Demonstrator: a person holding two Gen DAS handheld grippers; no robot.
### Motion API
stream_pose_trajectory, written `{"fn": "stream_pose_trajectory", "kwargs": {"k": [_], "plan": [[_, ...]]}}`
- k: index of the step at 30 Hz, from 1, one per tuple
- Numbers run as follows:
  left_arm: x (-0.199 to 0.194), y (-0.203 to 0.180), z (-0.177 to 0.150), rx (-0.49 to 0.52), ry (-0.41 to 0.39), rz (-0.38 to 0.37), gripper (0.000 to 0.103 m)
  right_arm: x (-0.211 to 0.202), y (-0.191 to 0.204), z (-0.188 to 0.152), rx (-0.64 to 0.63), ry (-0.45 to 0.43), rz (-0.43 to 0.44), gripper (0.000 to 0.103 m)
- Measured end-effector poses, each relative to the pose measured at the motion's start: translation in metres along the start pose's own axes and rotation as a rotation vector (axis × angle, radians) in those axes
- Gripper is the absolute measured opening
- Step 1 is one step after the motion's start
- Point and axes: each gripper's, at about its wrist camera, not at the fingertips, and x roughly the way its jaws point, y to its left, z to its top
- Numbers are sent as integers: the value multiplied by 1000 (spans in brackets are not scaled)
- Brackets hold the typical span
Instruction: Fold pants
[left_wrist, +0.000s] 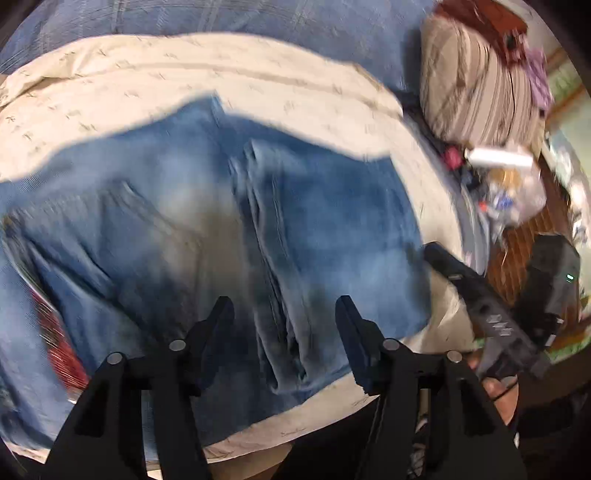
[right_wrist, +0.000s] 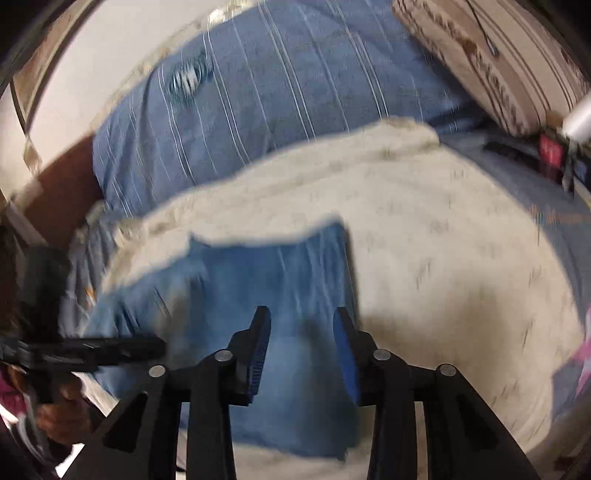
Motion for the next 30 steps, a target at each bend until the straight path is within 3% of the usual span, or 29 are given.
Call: {"fn": "stream_pose_trajectory", "kwargs": {"k": [1, 2, 4, 6, 12, 14, 17, 21, 24, 27, 30], "plan": [[15, -1, -2, 10, 34, 35, 56, 9, -1, -10, -7, 12, -46, 39], [19, -3, -6, 26, 16, 57, 56, 4, 1, -14, -19, -25, -52, 39], [13, -12, -9, 57, -5, 84, 56, -2, 11, -11, -41, -2, -92, 47], [5, -14, -11, 70, 3, 80, 56, -15, 22, -8, -50, -35, -82, 47], [-66, 22, -13, 21, -170, 84, 56, -26, 66, -10, -91, -74, -45, 69], [-92, 50, -12, -31, -211, 76, 57, -23, 87, -11, -130, -90, -52, 70], [-131, 113, -19, -188, -270, 73, 59, -33, 121, -16, -201, -172, -71, 70], [-146, 177, -33, -369, -272, 27, 59, -34, 160, -24, -282, -200, -53, 75], [-146, 212, -46, -468, -255, 13, 59, -43, 189, -30, -392, -288, -185, 73], [-143, 231, -57, -505, -242, -12, 59, -57, 170, -16, -298, -332, -288, 79], [-139, 239, -60, -506, -243, -21, 59, -64, 129, -2, -135, -284, -240, 79]]}}
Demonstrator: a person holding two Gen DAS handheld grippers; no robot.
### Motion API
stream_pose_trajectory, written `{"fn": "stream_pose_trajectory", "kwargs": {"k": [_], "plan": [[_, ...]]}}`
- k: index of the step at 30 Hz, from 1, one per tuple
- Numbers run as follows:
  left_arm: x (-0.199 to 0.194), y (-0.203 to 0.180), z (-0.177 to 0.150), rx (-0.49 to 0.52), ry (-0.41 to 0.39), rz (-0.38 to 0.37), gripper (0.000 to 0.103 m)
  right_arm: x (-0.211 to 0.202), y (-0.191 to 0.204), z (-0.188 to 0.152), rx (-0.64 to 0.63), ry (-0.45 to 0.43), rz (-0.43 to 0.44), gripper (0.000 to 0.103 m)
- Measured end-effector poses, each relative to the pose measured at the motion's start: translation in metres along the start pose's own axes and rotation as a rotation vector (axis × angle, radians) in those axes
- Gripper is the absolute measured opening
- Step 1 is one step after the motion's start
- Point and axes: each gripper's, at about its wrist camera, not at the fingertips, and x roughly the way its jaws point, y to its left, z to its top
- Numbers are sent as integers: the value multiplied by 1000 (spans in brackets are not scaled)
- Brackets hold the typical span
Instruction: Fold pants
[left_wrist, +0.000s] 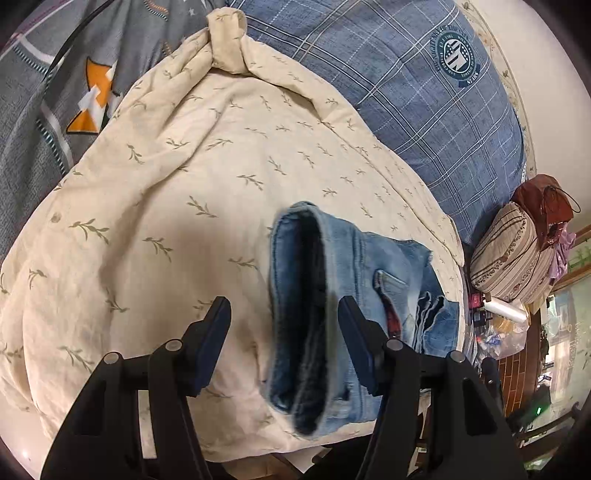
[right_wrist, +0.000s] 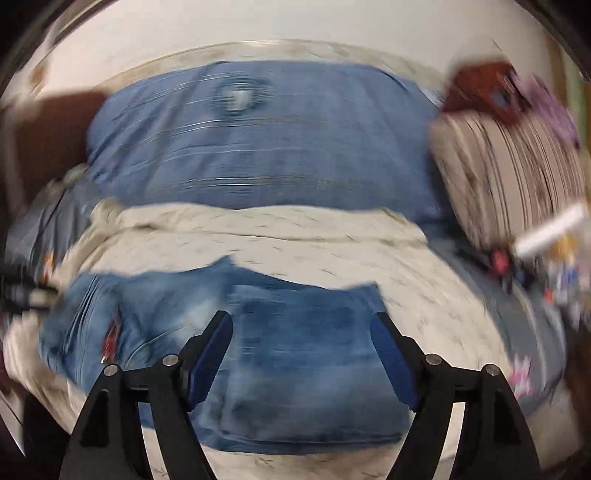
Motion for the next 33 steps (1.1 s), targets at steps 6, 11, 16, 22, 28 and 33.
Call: {"fn": "stream_pose_trajectory", "kwargs": {"k": [6, 11, 16, 22, 28, 33], "plan": [[17, 1, 14, 19, 65, -64, 65, 0, 50, -12, -114, 43, 183, 81], [39, 2, 27, 36, 163, -75, 72, 1, 171, -55, -431, 73, 336, 82], [54, 4, 33, 19, 220, -120, 76, 2, 246, -96, -704, 47, 376, 82], [67, -3, 36, 47, 249, -109, 78, 27, 281, -114, -789, 51, 307, 82], [68, -14, 39, 97, 263, -104, 72, 47, 282, -105, -718, 100, 319, 67], [57, -28, 30, 136, 267, -117, 17, 25, 253, -83, -574, 148, 435, 30]]}}
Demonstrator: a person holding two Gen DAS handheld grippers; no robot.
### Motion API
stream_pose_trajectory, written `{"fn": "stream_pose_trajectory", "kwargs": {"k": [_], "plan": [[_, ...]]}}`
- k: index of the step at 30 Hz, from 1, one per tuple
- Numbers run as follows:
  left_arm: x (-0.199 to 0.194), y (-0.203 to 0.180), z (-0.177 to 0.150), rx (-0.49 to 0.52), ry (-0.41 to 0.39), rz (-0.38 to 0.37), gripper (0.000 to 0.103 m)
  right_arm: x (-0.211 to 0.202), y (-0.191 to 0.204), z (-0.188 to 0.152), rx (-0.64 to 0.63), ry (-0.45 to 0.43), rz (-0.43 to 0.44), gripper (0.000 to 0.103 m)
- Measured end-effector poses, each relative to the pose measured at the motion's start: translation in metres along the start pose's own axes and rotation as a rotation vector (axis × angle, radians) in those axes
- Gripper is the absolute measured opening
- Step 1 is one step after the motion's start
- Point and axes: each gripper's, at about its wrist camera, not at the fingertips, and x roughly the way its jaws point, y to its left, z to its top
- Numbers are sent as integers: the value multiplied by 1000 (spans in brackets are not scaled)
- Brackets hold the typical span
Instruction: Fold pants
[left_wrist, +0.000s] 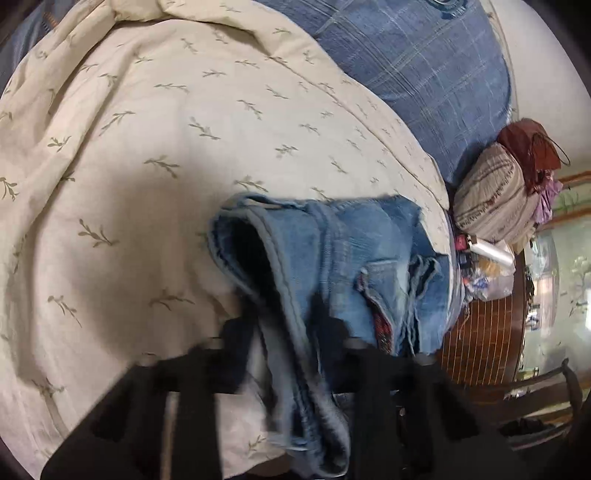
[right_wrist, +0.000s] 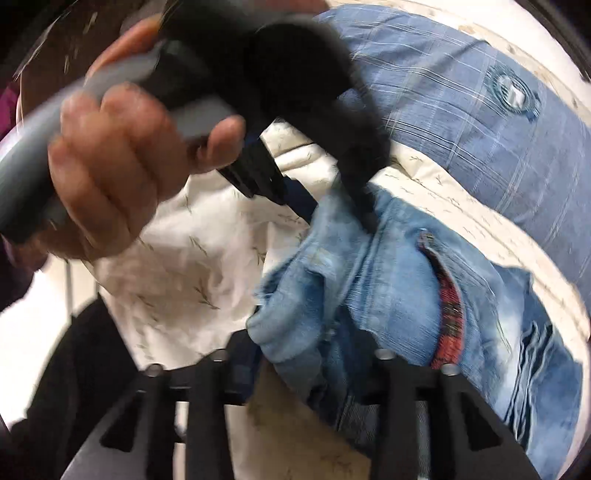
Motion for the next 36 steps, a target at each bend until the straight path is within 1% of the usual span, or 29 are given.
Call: {"fn": "stream_pose_trajectory", "kwargs": {"k": [3, 7, 10, 11, 13, 14, 15, 17, 18, 20, 22, 23, 24, 25, 26, 27, 28, 29, 30, 31, 32, 33, 34, 35, 36], "plan": [[-10, -19, -7, 30, -27, -10, 17, -24, -30, -3, 131, -19, 76, 29], [-16, -66, -14, 121, -42, -7, 17, -57, -80, -10, 279, -76, 137, 28], [-11, -109, -18, 200, -35, -7, 19, -83, -108, -27, 391, -118, 158, 28], [-7, -128, -20, 238, -30, -6, 20, -93, -120, -37, 437, -132, 164, 28], [4, -158, -23, 298, -17, -5, 24, -105, -146, -53, 540, -159, 175, 28], [11, -172, -23, 325, -8, 0, 25, -110, -165, -68, 617, -175, 178, 28], [25, -192, -23, 368, 5, 15, 26, -109, -182, -73, 666, -182, 182, 29], [49, -214, -23, 412, 39, 33, 31, -109, -207, -97, 785, -191, 186, 29], [70, -230, -22, 446, 65, 55, 31, -105, -218, -111, 857, -188, 192, 29], [100, -245, -22, 484, 101, 98, 34, -96, -238, -135, 966, -174, 194, 28], [141, -257, -24, 507, 153, 163, 38, -85, -252, -155, 1053, -154, 205, 28], [163, -261, -24, 520, 181, 216, 38, -78, -257, -164, 1088, -143, 212, 29], [177, -265, -27, 542, 199, 270, 38, -75, -260, -168, 1102, -138, 223, 31], [186, -271, -29, 573, 205, 315, 38, -74, -264, -172, 1125, -144, 231, 35], [187, -277, -32, 598, 204, 338, 38, -75, -267, -177, 1153, -158, 250, 36], [184, -287, -36, 652, 216, 354, 39, -75, -270, -179, 1165, -166, 277, 38], [178, -293, -38, 693, 230, 342, 38, -77, -271, -182, 1171, -174, 299, 44], [164, -302, -39, 756, 238, 311, 38, -82, -273, -185, 1172, -188, 323, 48], [149, -308, -38, 811, 223, 284, 39, -85, -274, -187, 1170, -196, 334, 59], [134, -312, -36, 858, 202, 270, 48, -90, -275, -191, 1169, -211, 344, 68], [115, -315, -33, 927, 169, 262, 68, -96, -278, -193, 1167, -229, 358, 72], [105, -316, -31, 968, 145, 259, 78, -98, -278, -195, 1165, -237, 366, 77], [92, -316, -28, 1036, 98, 266, 86, -99, -277, -196, 1164, -238, 367, 80], [84, -314, -24, 1091, 70, 291, 86, -98, -276, -196, 1161, -236, 366, 81], [86, -310, -17, 1113, 79, 311, 86, -98, -274, -197, 1160, -236, 372, 81]]}}
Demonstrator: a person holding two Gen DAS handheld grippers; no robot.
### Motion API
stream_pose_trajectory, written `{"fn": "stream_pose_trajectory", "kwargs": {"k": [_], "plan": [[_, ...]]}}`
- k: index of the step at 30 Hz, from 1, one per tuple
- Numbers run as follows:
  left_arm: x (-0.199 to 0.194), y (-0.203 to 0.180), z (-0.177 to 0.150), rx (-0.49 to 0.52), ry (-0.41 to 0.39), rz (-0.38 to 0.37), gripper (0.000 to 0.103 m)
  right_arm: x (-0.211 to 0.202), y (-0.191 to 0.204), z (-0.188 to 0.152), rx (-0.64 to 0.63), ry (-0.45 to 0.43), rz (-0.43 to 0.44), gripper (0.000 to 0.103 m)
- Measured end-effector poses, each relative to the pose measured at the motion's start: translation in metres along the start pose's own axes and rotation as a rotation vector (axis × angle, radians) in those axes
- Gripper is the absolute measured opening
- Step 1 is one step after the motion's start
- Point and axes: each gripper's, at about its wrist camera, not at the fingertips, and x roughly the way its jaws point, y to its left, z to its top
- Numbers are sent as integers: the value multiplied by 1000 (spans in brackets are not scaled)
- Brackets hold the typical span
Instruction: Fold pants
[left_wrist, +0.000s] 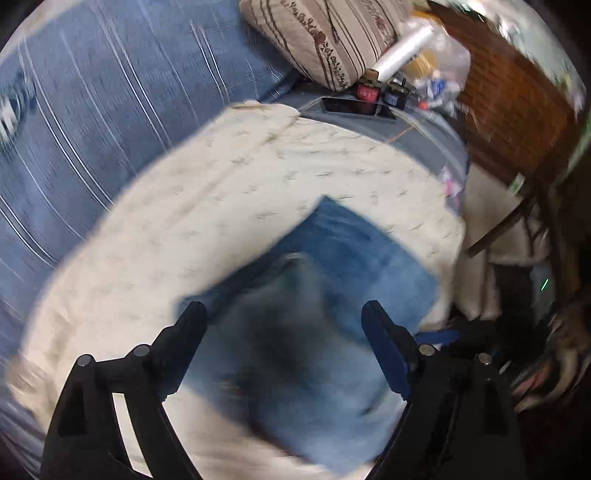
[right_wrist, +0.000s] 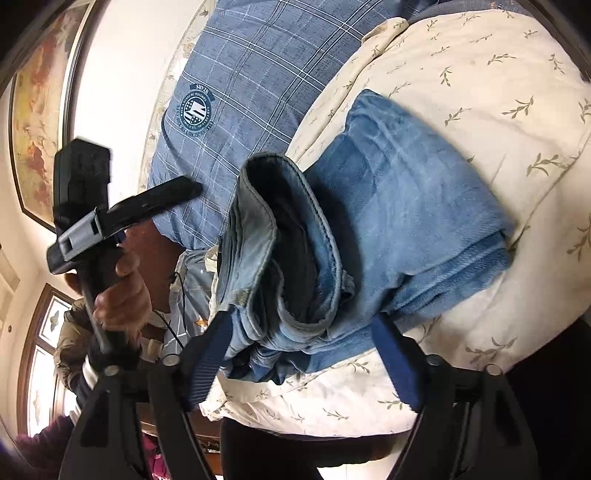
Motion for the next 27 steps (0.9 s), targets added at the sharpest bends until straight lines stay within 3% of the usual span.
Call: {"fn": "stream_pose_trajectory", "kwargs": {"k": [4, 7, 8, 9, 11, 12, 15, 18, 20, 22, 23, 25, 27], "plan": [[31, 21, -5, 10, 104, 12, 86, 18, 4, -3, -4, 46, 30, 81], [64, 23, -21, -14, 162, -11, 86, 34, 19, -5, -72, 63, -9, 78], [74, 21, -28, -36, 161, -2, 82, 35, 25, -8, -99, 60, -42, 73], [77, 17, -32, -42, 144, 20, 78, 36, 30, -7, -122, 55, -71, 57], [67, 12, -38, -44, 83, 37, 60, 30, 39, -5, -153, 53, -92, 48], [53, 12, -39, -61, 47, 31, 54, 22, 44, -3, -154, 43, -98, 33], [20, 13, -30, -98, -23, -42, 50, -8, 54, 3, -160, -8, -69, 32], [12, 2, -15, -94, -84, -48, 50, -17, 49, 8, -171, -60, -82, 32], [30, -4, -6, -88, -74, -5, 51, -10, 31, 9, -132, -65, -122, 33], [78, -6, -2, -123, 51, 79, 52, 7, 3, 7, -36, -12, -172, 43], [96, -7, -3, -129, 68, 137, 59, 8, -5, 4, 6, -12, -163, 48], [96, -12, -5, -113, 21, 185, 63, 2, -8, 1, 49, -13, -136, 51], [89, -16, -7, -105, 25, 194, 63, -13, -1, -3, 19, -1, -138, 52]]}}
